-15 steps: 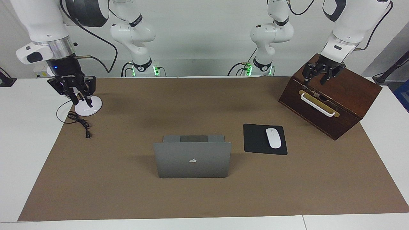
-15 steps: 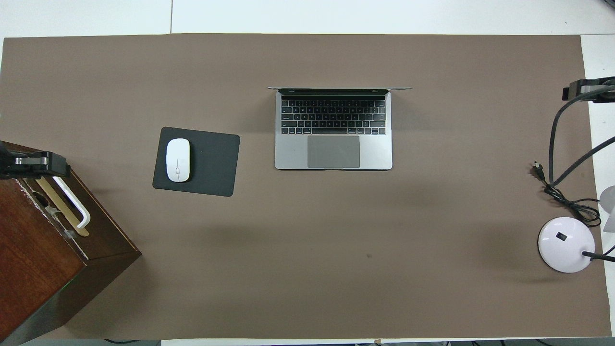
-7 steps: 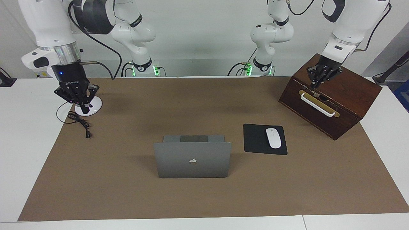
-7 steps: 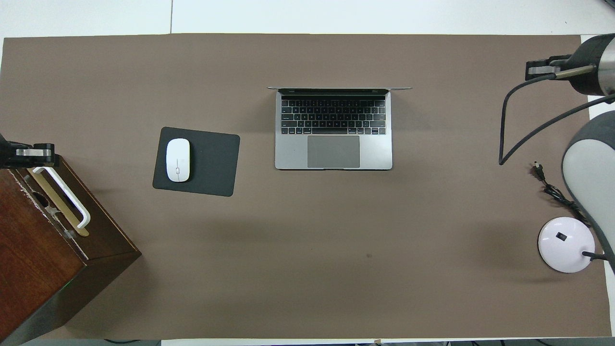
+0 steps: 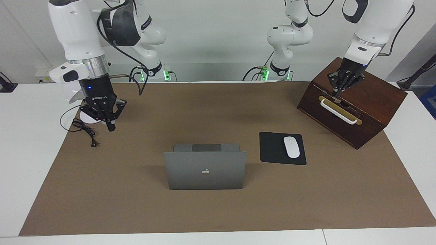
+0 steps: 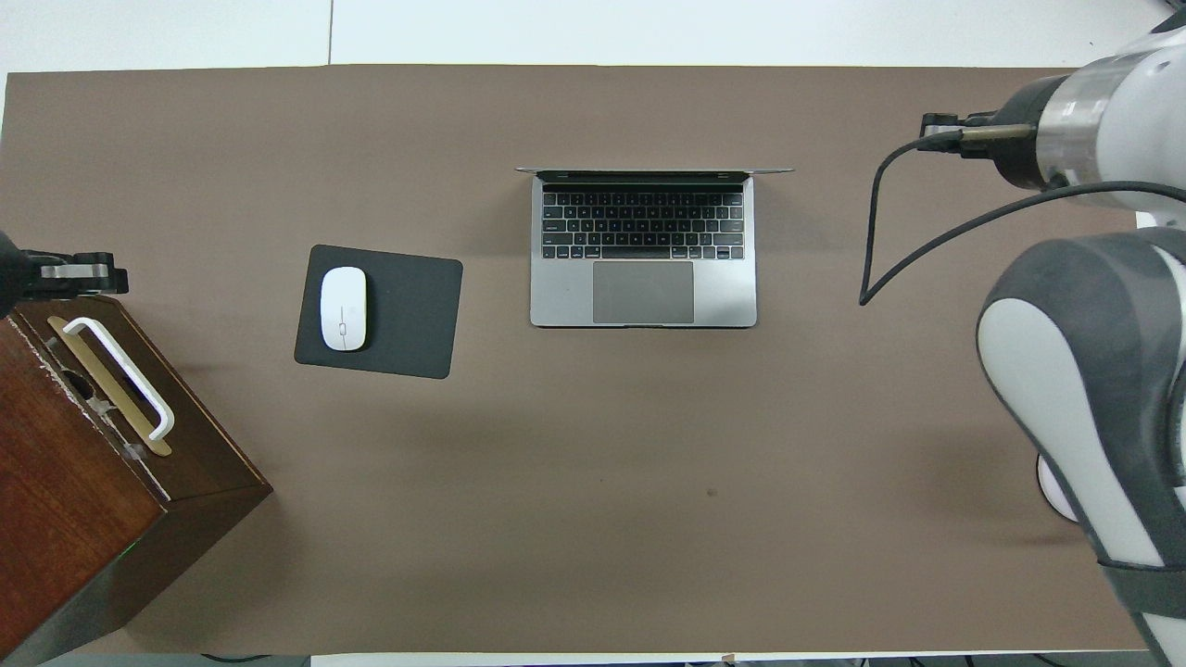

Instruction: Close laptop with both arms

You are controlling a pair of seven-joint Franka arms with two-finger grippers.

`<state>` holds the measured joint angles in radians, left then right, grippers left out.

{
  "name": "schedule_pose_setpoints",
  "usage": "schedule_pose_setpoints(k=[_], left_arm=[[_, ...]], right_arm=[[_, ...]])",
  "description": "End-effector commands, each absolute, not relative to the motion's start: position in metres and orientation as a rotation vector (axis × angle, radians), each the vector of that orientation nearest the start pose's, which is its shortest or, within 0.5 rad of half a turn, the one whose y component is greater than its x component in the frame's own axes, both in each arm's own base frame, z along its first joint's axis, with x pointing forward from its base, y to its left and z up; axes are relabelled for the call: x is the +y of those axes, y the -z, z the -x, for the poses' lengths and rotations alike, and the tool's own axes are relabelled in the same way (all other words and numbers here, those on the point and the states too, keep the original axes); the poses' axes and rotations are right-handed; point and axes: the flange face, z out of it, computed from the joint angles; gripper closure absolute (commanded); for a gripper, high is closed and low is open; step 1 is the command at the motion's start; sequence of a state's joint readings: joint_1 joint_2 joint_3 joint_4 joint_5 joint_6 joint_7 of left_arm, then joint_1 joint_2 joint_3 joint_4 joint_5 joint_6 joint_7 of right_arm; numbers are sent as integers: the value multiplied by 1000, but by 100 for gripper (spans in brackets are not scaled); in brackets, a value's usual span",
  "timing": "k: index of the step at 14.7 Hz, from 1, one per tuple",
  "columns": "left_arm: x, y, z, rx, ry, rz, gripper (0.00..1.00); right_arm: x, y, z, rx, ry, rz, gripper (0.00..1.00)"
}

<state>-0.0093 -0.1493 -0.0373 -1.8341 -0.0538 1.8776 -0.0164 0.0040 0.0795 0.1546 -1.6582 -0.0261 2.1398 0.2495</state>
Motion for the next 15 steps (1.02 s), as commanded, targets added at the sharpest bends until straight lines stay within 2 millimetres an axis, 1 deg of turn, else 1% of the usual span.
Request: schedule_pose_setpoints(k=[1,3,5,6,7,11,12,13,15], left_arm=[[-36,-580,-517,52,411,3178,100],[-56,-556,-516,120,480,3170,100],[-73,-527,-512,165,550,3162,100],[-81,-516,-509,191,576,3158,100],[-93,-504,-506,234,607,3153,100],[-140,-432,-483,384,775,3124,100],[-150,-414,-482,413,802,3119,100],[-164,-400,-482,453,835,3114,100],[-183,-380,-484,500,884,3106,100]], right_arm=[[105,-579,-611,215,621,2998,100],[124,-571,-605,212,619,2985,100],[124,-570,-606,210,628,2986,100],[124,-570,-606,199,638,2997,100],[124,-570,-606,194,643,3003,100],[123,-569,-607,162,652,3019,100],[123,-568,-607,128,656,3032,100],[123,-569,-609,94,686,3035,100],[123,-571,-612,39,747,3059,100]])
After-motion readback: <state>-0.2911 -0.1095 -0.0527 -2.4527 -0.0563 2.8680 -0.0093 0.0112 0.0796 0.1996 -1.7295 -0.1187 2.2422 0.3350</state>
